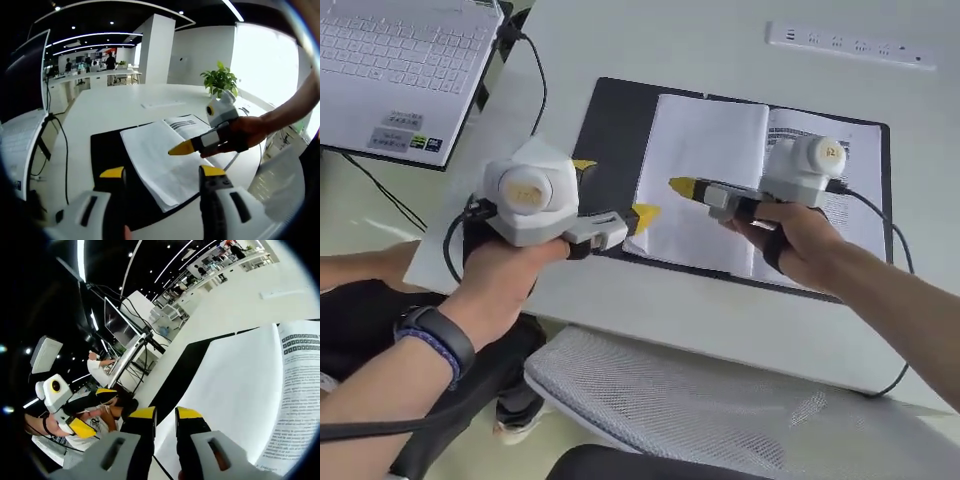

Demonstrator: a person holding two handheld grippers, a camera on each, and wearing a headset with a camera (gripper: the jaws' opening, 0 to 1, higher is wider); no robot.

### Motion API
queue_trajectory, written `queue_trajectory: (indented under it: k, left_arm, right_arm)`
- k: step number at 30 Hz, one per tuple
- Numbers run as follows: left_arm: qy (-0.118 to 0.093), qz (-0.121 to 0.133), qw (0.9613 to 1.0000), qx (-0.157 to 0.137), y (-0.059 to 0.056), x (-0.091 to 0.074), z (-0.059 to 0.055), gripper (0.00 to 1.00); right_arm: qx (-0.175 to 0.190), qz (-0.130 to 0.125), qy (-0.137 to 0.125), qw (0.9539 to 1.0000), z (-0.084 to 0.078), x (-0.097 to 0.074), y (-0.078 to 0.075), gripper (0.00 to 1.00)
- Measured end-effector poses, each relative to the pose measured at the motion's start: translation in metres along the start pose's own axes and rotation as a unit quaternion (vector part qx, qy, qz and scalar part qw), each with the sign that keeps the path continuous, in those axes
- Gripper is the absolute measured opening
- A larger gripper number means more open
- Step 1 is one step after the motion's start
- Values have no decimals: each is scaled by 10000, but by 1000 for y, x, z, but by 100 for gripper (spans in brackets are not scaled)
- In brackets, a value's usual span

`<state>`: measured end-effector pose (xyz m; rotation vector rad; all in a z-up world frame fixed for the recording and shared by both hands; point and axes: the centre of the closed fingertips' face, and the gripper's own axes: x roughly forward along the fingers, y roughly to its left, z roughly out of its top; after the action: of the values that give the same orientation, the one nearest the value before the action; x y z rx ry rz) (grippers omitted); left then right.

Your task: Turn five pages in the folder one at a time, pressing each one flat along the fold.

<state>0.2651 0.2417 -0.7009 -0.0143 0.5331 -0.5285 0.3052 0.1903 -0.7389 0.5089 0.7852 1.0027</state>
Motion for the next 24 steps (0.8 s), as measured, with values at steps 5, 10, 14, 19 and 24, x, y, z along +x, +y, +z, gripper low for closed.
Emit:
queue_trajectory:
  k: [5, 10, 14, 19, 24]
  left_arm:
    - [138, -73, 9998, 93, -5, 18, -10, 47]
    - [397, -235, 9987, 231, -13, 35, -29, 36]
    - [594, -387, 9968, 381, -20, 48, -44, 26]
    - [817, -288, 9955, 382, -17, 63, -61, 9]
    - [1067, -113, 9937, 321, -9, 69, -82, 0]
  right_arm:
    - [-71, -149, -181, 9997, 13, -23, -9, 11]
    - [-86, -229, -345, 9991, 22, -39, -14, 9]
    - [-103, -256, -396, 9988, 23, -47, -16, 8]
    - [-100, -282, -425, 9986, 22, -55, -18, 7]
    - [-85, -315, -416, 9986, 20, -59, -22, 7]
